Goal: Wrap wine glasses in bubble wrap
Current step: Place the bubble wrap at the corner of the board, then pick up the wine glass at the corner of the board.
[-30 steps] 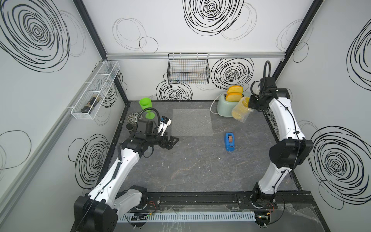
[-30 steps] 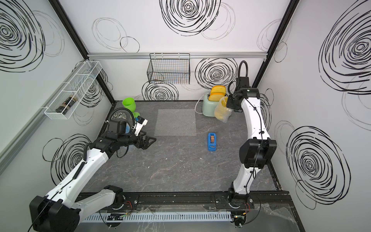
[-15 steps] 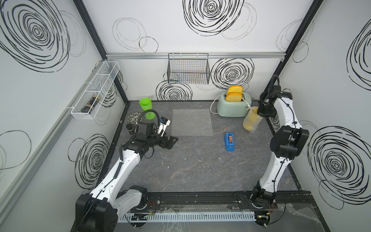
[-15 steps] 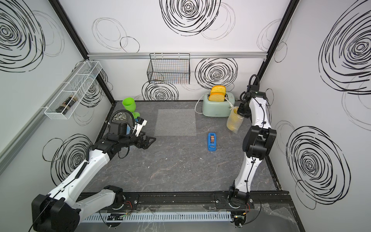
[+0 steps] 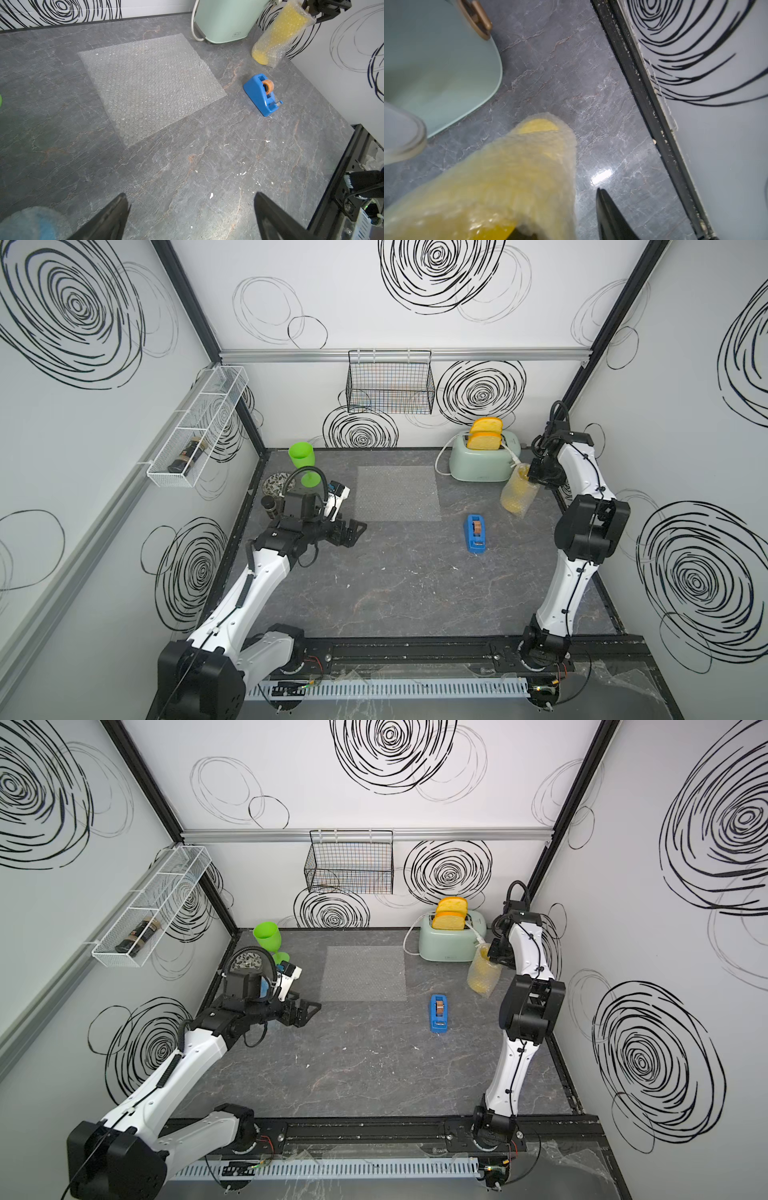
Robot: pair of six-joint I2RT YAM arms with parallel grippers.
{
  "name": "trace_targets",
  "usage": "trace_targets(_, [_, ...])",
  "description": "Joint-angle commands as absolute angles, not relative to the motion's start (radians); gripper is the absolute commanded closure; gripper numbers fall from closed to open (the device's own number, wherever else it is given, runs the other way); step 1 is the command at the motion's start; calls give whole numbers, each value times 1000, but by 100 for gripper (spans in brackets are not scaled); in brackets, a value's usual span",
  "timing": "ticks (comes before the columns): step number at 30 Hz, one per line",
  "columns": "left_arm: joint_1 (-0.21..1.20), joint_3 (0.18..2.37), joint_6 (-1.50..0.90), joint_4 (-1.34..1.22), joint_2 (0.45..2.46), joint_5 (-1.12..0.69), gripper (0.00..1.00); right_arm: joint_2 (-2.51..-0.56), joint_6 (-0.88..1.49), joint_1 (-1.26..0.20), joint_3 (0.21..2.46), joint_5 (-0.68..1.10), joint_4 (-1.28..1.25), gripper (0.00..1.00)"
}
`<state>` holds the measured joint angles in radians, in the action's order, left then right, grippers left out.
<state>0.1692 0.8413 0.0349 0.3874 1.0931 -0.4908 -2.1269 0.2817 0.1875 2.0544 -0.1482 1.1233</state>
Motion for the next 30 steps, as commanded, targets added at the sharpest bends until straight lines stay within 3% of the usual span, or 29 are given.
trace_targets(1, [161,857,36,362,1093,-486,3,-2090,279,200,2062,-96,1144,46])
trace_targets(7, [170,943,86,403,1101,-410,3,-2013,281,232,2031,-18,1130,38])
trace_targets(22, [86,1384,171,566,1413,-298,2,-1795,284,244,1898,151,1084,36])
trace_targets(30, [9,1433,232,475,1525,-241,2,-1575,293,-53,1598,244,857,38])
